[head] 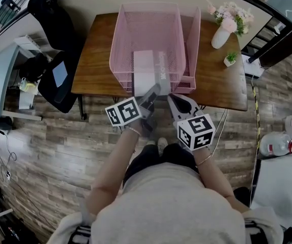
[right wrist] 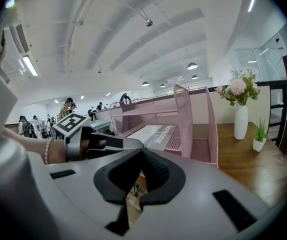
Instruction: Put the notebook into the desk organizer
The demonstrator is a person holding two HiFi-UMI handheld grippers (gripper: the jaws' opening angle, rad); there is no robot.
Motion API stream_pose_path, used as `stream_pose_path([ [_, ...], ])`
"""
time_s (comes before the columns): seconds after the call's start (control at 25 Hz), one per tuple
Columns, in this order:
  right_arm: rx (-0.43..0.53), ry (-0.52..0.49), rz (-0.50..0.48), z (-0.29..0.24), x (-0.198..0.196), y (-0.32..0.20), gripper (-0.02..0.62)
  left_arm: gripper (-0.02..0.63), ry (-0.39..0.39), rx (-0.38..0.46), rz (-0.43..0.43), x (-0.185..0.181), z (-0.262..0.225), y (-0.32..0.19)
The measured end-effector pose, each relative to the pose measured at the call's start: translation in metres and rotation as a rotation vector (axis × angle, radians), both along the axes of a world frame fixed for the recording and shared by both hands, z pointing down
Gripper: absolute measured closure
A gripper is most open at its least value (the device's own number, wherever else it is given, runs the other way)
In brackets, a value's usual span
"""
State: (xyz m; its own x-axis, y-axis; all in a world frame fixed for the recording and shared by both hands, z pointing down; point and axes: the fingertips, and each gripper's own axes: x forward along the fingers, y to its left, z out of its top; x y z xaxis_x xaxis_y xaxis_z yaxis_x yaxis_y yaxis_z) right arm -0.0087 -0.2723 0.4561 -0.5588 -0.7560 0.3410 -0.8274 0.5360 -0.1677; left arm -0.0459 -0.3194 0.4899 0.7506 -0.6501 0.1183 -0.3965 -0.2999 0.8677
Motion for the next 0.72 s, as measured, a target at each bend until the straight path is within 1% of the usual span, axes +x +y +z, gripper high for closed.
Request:
stream_pose_path([
  [0.24, 0.016, -0.006, -0.016, -0.005, 0.002, -0.012, 0.586, 0.529, -0.014, 0.001, 0.009, 0.003, 0.001, -0.012],
  [0.52, 0.015, -0.012, -0.043, -0.005, -0.004, -0.016, 0.586, 0.518, -0.022, 0.017, 0.018, 0.003, -0.001, -0.010],
  [0.56, 0.016, -0.013, -0.045, -0.005, -0.005, -0.016, 0.586, 0.511, -0.023, 0.020, 0.016, 0.003, -0.003, -0.009],
  [0.64, 0.014, -0.014, -0.048, -0.005, -0.006, -0.015, 0.586, 0.454, -0.029, 0.029, 0.004, 0.003, -0.006, -0.008],
  [0.72, 0.013, -0.014, -0.051, -0.004, -0.007, -0.013, 0.586, 0.426, -0.042, 0.035, -0.006, 0.001, -0.009, -0.006],
])
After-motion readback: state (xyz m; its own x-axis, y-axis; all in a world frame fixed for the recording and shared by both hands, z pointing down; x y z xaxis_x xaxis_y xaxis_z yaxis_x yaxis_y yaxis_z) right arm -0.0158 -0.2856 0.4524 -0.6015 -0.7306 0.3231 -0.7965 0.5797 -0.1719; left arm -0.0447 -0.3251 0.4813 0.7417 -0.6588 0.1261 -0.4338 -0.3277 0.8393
